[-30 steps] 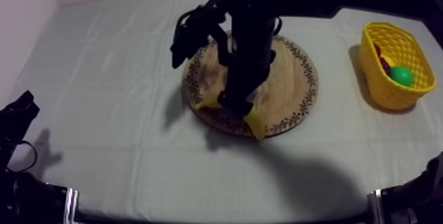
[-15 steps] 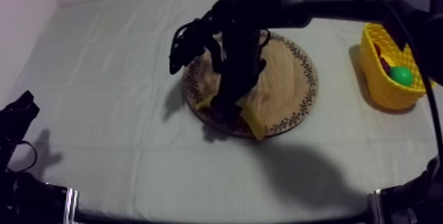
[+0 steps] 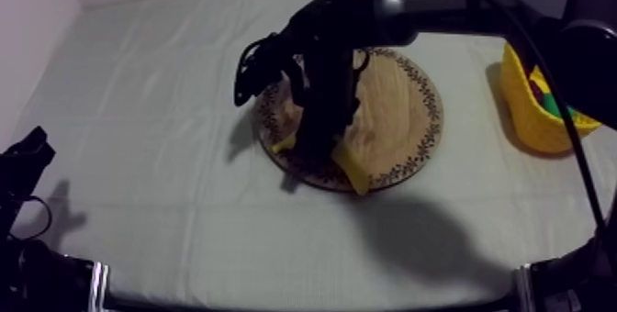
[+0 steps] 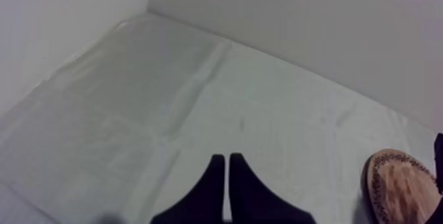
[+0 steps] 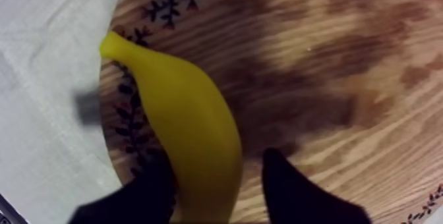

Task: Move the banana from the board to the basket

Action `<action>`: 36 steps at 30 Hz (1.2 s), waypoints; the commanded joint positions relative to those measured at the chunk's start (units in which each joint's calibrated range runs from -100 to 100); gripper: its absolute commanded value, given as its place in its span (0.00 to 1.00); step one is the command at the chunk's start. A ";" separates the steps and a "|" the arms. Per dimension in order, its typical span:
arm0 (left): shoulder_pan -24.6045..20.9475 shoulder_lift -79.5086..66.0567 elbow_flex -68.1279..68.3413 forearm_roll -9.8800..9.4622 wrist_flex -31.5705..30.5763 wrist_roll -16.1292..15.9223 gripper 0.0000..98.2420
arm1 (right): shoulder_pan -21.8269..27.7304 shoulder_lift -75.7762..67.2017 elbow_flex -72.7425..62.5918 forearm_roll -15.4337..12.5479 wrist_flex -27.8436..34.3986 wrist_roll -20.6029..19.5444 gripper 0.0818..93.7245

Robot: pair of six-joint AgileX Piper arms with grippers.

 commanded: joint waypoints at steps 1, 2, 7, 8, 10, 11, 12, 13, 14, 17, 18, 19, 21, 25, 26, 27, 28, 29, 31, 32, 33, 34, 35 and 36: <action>-0.02 0.02 0.03 -0.01 0.00 -0.01 0.00 | 0.08 0.10 0.00 0.05 -0.17 0.13 0.30; -0.02 0.02 0.03 -0.01 0.00 -0.01 0.00 | 0.12 0.08 -0.01 0.04 -0.21 0.12 0.28; -0.02 0.02 0.03 -0.01 0.00 -0.01 0.00 | 0.17 -0.86 0.48 0.06 -0.32 -0.02 0.20; -0.02 0.02 0.03 -0.01 0.00 -0.01 0.00 | 0.15 -1.23 0.66 0.07 -0.33 -0.05 0.19; -0.02 0.02 0.03 -0.01 0.00 -0.01 0.00 | 0.12 -2.21 0.97 0.11 -0.29 -0.08 0.18; -0.02 0.02 0.03 -0.01 0.00 -0.01 0.00 | 0.10 -2.84 1.11 0.12 -0.24 -0.09 0.18; -0.02 0.02 0.03 -0.01 0.00 -0.01 0.00 | 0.08 -3.53 1.23 0.14 -0.16 -0.10 0.18; -0.02 0.02 0.03 -0.01 0.00 -0.01 0.00 | 0.05 -4.32 1.39 0.18 -0.05 -0.10 0.18; -0.02 0.02 0.03 -0.01 0.00 -0.01 0.00 | 0.01 -5.18 1.53 0.24 0.05 -0.10 0.18; -0.02 0.02 0.03 -0.01 0.00 -0.01 0.00 | -0.22 -8.20 1.88 0.47 0.56 -0.01 0.19; -0.02 0.02 0.03 -0.01 0.00 -0.01 0.00 | -0.30 -9.29 1.98 0.55 0.84 0.08 0.19; -0.02 0.02 0.03 -0.01 0.00 -0.01 0.00 | -0.38 -10.47 2.05 0.63 1.13 0.15 0.19; -0.02 0.02 0.03 -0.01 0.00 -0.01 0.00 | -0.47 -12.83 2.13 0.78 1.70 0.33 0.19; -0.02 0.02 0.03 -0.01 0.00 -0.01 0.00 | -0.54 -17.25 2.18 1.02 3.28 0.66 0.19; -0.02 0.02 0.03 -0.01 0.00 -0.01 0.00 | -0.52 -18.25 2.12 1.05 3.83 0.74 0.19; -0.02 0.02 0.03 -0.01 0.00 -0.01 0.00 | -0.47 -19.24 1.91 1.07 4.43 0.85 0.19; -0.02 0.02 0.03 -0.01 0.00 -0.01 0.00 | -0.40 -20.20 1.60 1.09 5.07 0.97 0.19; -0.02 0.02 0.03 -0.01 0.00 -0.01 0.00 | -0.31 -21.13 1.15 1.09 5.71 1.12 0.19; -0.02 0.02 0.03 -0.01 0.00 -0.01 0.00 | -0.10 -22.97 0.00 1.06 7.00 1.43 0.20; -0.02 0.02 0.03 -0.01 0.00 -0.01 0.00 | -0.01 -23.86 -0.71 1.05 7.67 1.60 0.20; -0.02 0.02 0.03 -0.01 0.00 -0.01 0.00 | 0.05 -24.71 -1.47 1.04 8.35 1.77 0.20; -0.02 0.02 0.03 -0.01 0.00 -0.01 0.00 | 0.08 -25.49 -2.30 1.04 9.10 1.96 0.20; -0.02 0.02 0.03 -0.01 0.00 -0.01 0.00 | 0.02 -26.18 -3.19 1.06 9.94 2.10 0.20; -0.02 0.02 0.03 -0.01 0.00 -0.01 0.00 | -0.06 -26.80 -4.04 1.10 10.84 2.21 0.20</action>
